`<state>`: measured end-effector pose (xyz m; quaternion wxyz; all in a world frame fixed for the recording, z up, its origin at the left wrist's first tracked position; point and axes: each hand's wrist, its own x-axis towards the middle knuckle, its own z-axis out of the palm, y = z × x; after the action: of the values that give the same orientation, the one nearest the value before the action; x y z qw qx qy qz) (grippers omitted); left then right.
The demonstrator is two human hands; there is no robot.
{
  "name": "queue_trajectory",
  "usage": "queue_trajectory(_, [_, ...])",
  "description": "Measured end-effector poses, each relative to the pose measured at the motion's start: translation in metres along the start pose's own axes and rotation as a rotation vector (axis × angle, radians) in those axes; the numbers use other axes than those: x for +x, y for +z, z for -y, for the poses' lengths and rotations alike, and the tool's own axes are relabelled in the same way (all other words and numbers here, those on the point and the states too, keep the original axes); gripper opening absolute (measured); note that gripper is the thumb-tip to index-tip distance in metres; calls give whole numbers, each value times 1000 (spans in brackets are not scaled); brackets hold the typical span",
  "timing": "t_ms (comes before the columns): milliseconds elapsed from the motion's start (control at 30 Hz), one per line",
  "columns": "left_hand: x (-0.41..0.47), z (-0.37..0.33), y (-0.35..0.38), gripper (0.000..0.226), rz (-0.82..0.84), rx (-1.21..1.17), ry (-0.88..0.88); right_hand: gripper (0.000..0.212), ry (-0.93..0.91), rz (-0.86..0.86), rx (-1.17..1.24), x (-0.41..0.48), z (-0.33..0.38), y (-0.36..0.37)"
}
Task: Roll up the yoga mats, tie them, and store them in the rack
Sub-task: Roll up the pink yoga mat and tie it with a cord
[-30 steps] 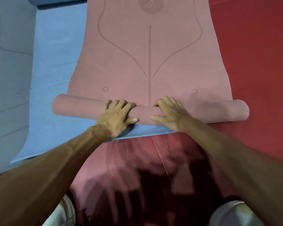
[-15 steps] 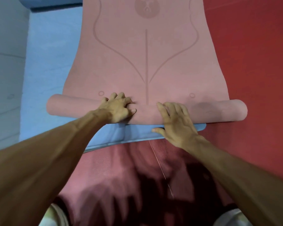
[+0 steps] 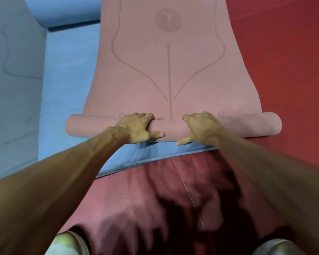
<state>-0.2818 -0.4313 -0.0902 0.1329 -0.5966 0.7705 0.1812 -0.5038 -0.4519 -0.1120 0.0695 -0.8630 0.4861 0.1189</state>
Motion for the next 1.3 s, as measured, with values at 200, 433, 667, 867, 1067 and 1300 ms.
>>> queue_trajectory(200, [-24,-7,6,59,25,-132,-35,74,-17,173,197,-25,6,-15])
queue_trajectory(433, [-79,-31,28,60,66,-119,-8,70,16,262,284,-86,31,-11])
queue_trajectory(667, [-140,-43,44,58,60,-76,12,77,11,319,282,-132,65,6])
queue_trajectory(867, [-176,-42,88,78,-51,-39,6,81,-47,265,244,-152,93,35])
queue_trajectory(1067, [-171,-47,131,65,-257,114,19,81,-83,219,163,-147,94,48])
queue_trajectory(1300, [-154,-40,130,61,-342,157,71,85,-138,-275,112,-156,99,75])
